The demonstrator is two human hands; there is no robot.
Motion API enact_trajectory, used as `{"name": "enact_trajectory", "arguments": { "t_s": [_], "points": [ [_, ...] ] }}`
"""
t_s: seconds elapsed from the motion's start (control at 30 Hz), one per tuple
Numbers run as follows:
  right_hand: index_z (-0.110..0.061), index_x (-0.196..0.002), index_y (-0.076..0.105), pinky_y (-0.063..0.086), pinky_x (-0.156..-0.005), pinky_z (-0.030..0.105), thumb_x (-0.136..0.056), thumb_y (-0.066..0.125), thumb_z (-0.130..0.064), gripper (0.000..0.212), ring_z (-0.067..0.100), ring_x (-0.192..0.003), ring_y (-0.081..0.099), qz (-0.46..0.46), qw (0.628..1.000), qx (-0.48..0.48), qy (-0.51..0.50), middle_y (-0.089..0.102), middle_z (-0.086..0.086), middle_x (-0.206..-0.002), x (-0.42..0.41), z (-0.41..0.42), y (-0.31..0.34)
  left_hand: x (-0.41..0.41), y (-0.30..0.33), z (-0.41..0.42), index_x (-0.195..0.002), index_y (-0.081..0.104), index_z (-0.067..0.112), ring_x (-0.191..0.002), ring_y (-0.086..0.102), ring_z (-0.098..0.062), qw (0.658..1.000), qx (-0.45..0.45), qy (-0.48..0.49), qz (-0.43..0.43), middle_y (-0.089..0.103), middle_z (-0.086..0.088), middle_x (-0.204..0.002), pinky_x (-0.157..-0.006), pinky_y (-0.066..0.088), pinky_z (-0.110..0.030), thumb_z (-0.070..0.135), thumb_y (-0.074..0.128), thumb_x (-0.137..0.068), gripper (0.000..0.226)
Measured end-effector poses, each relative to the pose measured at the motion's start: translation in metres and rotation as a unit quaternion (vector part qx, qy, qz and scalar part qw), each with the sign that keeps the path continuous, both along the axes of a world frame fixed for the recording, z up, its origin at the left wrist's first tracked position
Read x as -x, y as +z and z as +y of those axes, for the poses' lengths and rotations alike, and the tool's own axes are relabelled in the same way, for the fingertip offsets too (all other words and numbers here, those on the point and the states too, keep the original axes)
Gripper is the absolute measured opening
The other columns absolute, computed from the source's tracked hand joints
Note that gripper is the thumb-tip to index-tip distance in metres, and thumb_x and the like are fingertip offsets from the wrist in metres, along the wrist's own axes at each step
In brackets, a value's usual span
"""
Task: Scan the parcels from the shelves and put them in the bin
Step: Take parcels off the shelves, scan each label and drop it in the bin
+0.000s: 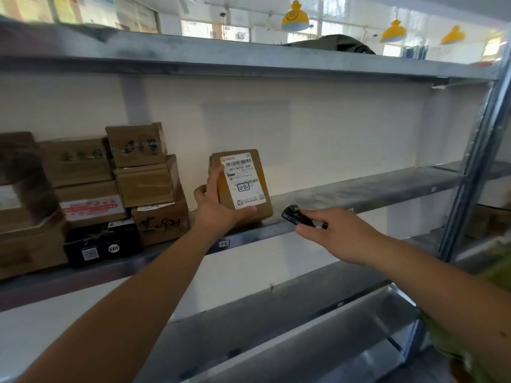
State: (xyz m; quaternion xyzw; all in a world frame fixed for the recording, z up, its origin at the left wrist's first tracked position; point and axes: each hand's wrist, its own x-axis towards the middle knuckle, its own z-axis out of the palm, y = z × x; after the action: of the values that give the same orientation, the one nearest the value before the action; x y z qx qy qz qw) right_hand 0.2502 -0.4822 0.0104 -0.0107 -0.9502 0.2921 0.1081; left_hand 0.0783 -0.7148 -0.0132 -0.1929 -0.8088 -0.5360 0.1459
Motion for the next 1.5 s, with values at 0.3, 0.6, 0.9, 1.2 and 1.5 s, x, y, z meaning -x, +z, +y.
{"name": "enact_trajectory", "arguments": {
  "t_s": [0.3,0.6,0.9,1.2,1.5],
  "points": [
    [-0.050,-0.144,0.053,0.048,-0.080,0.023,-0.097,0.053,-0.066,0.050,0.000,-0.097,0.061,-0.012,0.998,-0.055,-0.002,0.067,-0.017,-0.126,-0.018,-0.003,0.005,0.002,-0.003,-0.001,-0.147,0.020,0.066,-0.139,0.040,-0.027,0.988,0.105,-0.010,0.113,0.009,0.011,-0.155,-0.119,0.041,-0.038,0.050,0.101,-0.056,0.122],
    [-0.043,-0.154,0.044,0.053,-0.095,0.030,-0.098,0.053,-0.065,0.061,0.013,-0.110,0.063,-0.058,0.989,-0.123,-0.063,0.060,-0.005,-0.145,-0.032,-0.005,-0.003,0.003,-0.002,0.003,-0.150,0.020,0.060,-0.143,0.037,-0.030,0.973,0.160,-0.011,0.164,0.010,0.011,-0.155,-0.117,0.045,-0.048,0.054,0.098,-0.061,0.119],
    [-0.044,-0.154,0.044,0.037,-0.063,0.014,-0.098,0.054,-0.065,0.060,0.002,-0.087,0.056,-0.049,0.986,-0.138,-0.085,0.063,-0.008,-0.139,-0.046,-0.001,-0.006,0.007,0.001,0.007,-0.152,0.019,0.060,-0.144,0.036,-0.032,0.970,0.181,-0.011,0.161,0.009,0.004,-0.160,-0.119,0.041,-0.051,0.057,0.096,-0.062,0.118],
    [-0.040,-0.155,0.044,0.041,-0.068,0.017,-0.099,0.055,-0.062,0.061,0.005,-0.092,0.058,-0.041,0.987,-0.129,-0.089,0.063,-0.005,-0.140,-0.048,0.003,-0.012,0.006,0.000,0.012,-0.152,0.019,0.061,-0.143,0.037,-0.032,0.978,0.144,-0.026,0.146,0.008,0.007,-0.158,-0.120,0.040,-0.049,0.055,0.097,-0.061,0.119],
    [-0.038,-0.156,0.043,0.048,-0.081,0.025,-0.099,0.056,-0.060,0.063,0.011,-0.103,0.059,-0.047,0.985,-0.111,-0.120,0.060,-0.004,-0.143,-0.053,0.007,-0.024,-0.026,0.005,0.025,-0.153,0.020,0.053,-0.126,0.043,-0.017,0.992,0.035,-0.090,0.076,0.011,0.001,-0.158,-0.113,0.038,-0.032,0.039,0.101,-0.060,0.124]
  ]
}}
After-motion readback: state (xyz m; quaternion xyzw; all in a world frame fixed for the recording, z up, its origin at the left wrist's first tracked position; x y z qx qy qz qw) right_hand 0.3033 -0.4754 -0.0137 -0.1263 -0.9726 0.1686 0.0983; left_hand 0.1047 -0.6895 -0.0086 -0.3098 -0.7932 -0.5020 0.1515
